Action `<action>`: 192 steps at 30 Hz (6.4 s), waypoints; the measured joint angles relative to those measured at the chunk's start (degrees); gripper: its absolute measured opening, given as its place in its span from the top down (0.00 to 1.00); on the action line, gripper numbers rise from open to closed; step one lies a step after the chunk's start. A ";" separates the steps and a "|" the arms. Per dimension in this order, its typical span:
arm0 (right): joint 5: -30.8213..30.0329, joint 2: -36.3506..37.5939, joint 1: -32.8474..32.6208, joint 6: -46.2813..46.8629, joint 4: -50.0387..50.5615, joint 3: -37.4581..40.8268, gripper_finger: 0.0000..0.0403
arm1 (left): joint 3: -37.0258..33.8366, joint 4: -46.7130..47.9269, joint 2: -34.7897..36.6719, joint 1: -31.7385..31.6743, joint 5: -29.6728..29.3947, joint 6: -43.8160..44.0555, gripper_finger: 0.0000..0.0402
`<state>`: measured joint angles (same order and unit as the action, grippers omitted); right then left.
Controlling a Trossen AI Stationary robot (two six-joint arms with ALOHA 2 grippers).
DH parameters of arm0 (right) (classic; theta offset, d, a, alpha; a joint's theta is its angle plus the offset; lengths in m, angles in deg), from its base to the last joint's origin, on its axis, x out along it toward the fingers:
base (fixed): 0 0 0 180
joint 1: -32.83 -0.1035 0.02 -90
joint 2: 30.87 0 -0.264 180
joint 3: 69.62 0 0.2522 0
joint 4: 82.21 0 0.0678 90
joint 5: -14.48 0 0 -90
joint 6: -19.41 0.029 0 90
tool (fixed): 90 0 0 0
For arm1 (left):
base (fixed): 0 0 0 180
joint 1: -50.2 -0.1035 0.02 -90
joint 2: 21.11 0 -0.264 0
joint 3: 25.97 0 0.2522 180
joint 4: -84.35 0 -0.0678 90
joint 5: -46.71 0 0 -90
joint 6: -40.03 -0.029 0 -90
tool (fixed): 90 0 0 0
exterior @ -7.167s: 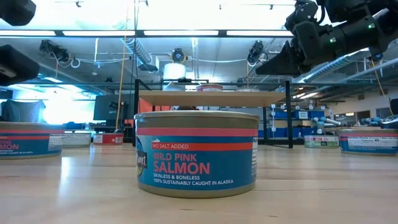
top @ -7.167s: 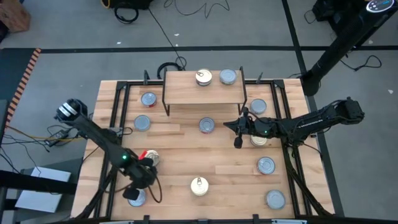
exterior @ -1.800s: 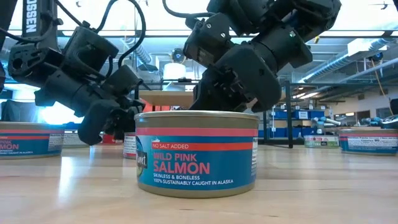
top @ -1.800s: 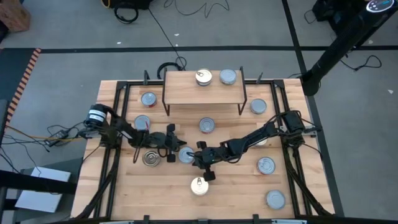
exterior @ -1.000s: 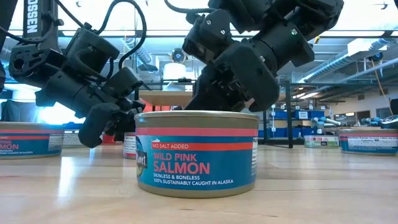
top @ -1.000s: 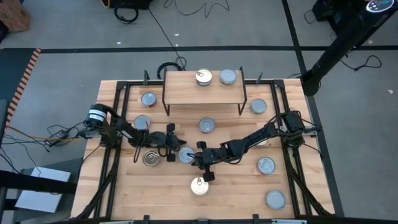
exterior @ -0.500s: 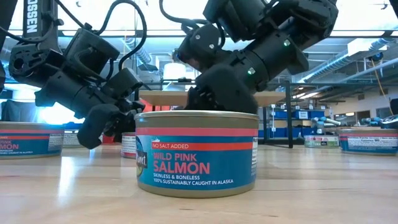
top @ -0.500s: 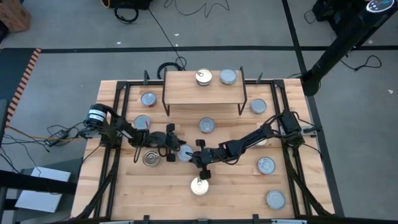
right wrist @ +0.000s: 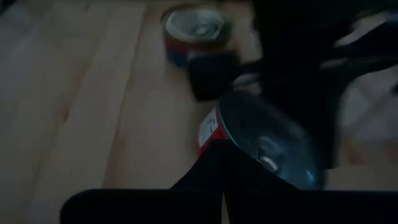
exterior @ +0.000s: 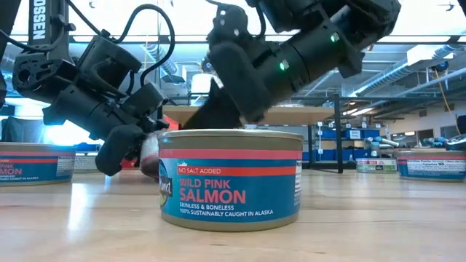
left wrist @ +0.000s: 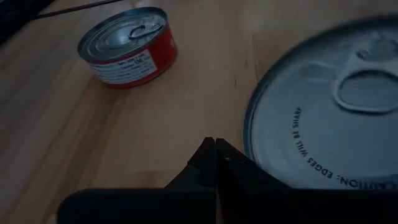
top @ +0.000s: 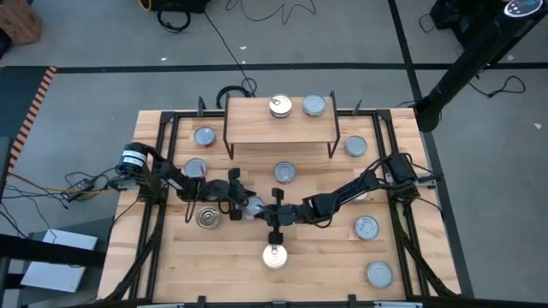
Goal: Stack canned seafood by type on shelf
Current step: Put the red tuna can on the shelf
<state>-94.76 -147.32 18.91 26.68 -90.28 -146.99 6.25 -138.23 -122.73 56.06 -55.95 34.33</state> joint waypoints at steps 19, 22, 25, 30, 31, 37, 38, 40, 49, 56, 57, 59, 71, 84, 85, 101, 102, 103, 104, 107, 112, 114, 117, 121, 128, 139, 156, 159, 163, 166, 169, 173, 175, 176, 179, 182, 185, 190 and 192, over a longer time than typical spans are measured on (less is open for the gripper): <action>-5.49 1.54 0.77 2.17 4.06 -3.03 0.97 | 0.09 0.09 0.00 0.20 1.37 -0.17 1.00; -5.35 1.47 1.37 3.23 8.45 -5.87 0.94 | 0.09 0.46 0.00 0.17 1.22 -0.28 1.00; -5.33 1.47 1.78 3.33 11.06 -8.23 0.92 | 0.08 0.44 0.00 0.17 1.13 -0.65 1.00; -5.09 1.45 2.27 3.25 12.91 -10.09 0.91 | 0.07 0.49 0.00 0.15 0.91 -1.37 1.00; -5.07 1.45 2.34 3.25 12.86 -10.32 0.90 | 0.07 0.50 0.00 0.15 0.90 -1.37 1.00; -4.80 1.45 2.53 3.13 14.20 -10.43 0.90 | 0.04 0.68 0.00 0.13 -0.22 -1.57 1.00; -4.76 1.45 2.61 3.10 14.79 -10.43 0.90 | 0.04 0.99 0.05 0.14 -0.69 -1.57 1.00; -4.68 1.45 2.81 3.08 15.95 -10.43 0.89 | 0.02 1.52 0.09 0.13 -1.40 -1.57 1.00; -4.70 1.45 2.98 1.74 18.31 -10.43 0.85 | -0.01 2.94 0.64 0.15 -4.35 -1.18 1.00; -4.71 1.56 3.09 0.50 19.27 -10.43 0.83 | -0.07 12.45 7.34 0.21 -8.31 0.05 1.00; -4.70 1.69 3.09 0.21 19.49 -10.43 0.83 | -0.07 14.33 8.53 0.24 -8.64 0.18 1.00; -4.68 2.43 3.09 0.02 20.12 -10.43 0.83 | -0.04 17.00 10.52 0.29 -9.20 0.79 1.00; -6.83 11.45 3.05 0.18 33.64 -10.45 0.84 | 1.24 36.04 26.43 3.73 -17.12 9.36 0.99; -5.26 17.79 2.40 3.89 30.33 0.35 0.96 | 11.39 53.83 34.28 13.60 -20.82 23.41 0.87; -5.34 18.27 2.20 4.84 29.74 1.49 0.96 | 12.28 55.16 34.01 14.43 -20.98 24.70 0.85; -17.06 23.46 -6.99 15.53 26.36 13.59 0.95 | 19.57 60.50 23.21 20.82 -25.75 31.75 0.42; -17.41 23.46 -7.33 15.65 26.47 13.72 0.95 | 20.01 60.78 22.62 20.71 -26.01 31.91 0.40; -17.62 23.45 -7.51 15.66 26.39 13.76 0.95 | 20.56 60.74 22.19 20.68 -26.09 32.09 0.39; -17.62 23.41 -7.59 15.62 26.09 13.77 0.96 | 20.81 61.68 22.04 20.67 -26.29 33.03 0.37; -17.79 23.41 -7.73 15.16 25.33 13.77 0.96 | 21.98 63.17 21.30 20.24 -26.73 35.00 0.32; -17.79 23.40 -7.73 14.38 24.16 13.77 0.96 | 21.99 65.08 21.00 19.04 -26.67 38.22 0.28; -17.81 23.41 -7.73 14.15 23.94 13.75 0.95 | 22.01 64.74 20.36 18.41 -26.59 39.25 0.28; -17.81 23.39 -7.70 13.98 23.87 13.75 0.95 | 21.91 64.97 19.52 17.89 -25.85 39.40 0.28; -17.81 23.37 -7.70 13.76 23.64 13.75 0.97 | 21.94 63.47 19.11 17.70 -25.42 39.16 0.28; -17.79 23.35 -7.70 13.59 23.44 13.75 0.95 | 21.96 63.37 17.48 17.29 -24.79 38.92 0.31; -17.79 23.35 -7.70 13.57 23.54 13.75 0.97 | 21.93 61.55 14.99 16.63 -23.10 37.45 0.40; -17.78 23.35 -7.70 13.55 23.63 13.75 0.97 | 22.72 60.93 14.99 16.65 -20.93 34.13 0.63; -17.77 23.35 -7.70 13.47 23.65 13.75 0.96 | 25.35 64.13 14.99 16.65 -20.94 32.04 0.63; -17.77 23.35 -7.70 13.11 23.67 13.75 0.96 | 31.65 70.52 14.99 16.68 -23.43 27.81 0.63; -17.77 23.35 -7.70 13.09 23.69 13.75 0.97 | 37.42 75.94 14.99 16.68 -26.42 23.79 0.63; -17.77 23.35 -7.70 13.09 23.74 13.75 0.97 | 43.35 81.25 15.00 16.65 -30.19 19.37 0.63; -17.77 23.35 -7.70 12.98 23.75 13.75 0.96 | 50.04 88.60 15.02 16.58 -36.82 13.39 0.63; -17.77 23.35 -7.70 12.64 23.76 13.75 0.96 | 52.70 91.38 15.02 16.12 -39.74 10.87 0.63; -17.77 23.35 -7.70 12.54 23.77 13.75 0.96 | 53.77 92.31 15.08 15.76 -40.73 9.55 0.63; -17.77 23.35 -7.70 12.48 23.78 13.75 0.97 | 55.47 93.09 15.08 14.40 -44.30 3.49 0.63; -17.77 23.35 -7.70 12.48 23.81 13.75 0.97 | 55.84 93.14 15.08 12.23 -47.26 -1.83 0.63; -17.77 23.35 -7.70 12.48 23.83 13.75 0.96 | 55.84 93.56 15.08 8.88 -47.82 -4.90 0.63; -17.77 23.35 -7.70 12.48 23.87 13.75 0.97 | 55.84 93.56 15.08 2.08 -48.00 -10.17 0.63; -17.77 23.35 -7.70 12.48 23.87 13.75 0.97 | 55.84 93.55 15.08 -0.84 -47.90 -12.12 0.63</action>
<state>-112.53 -123.97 11.20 39.15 -66.40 -133.25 62.09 -44.68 -107.65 55.23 -103.85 22.21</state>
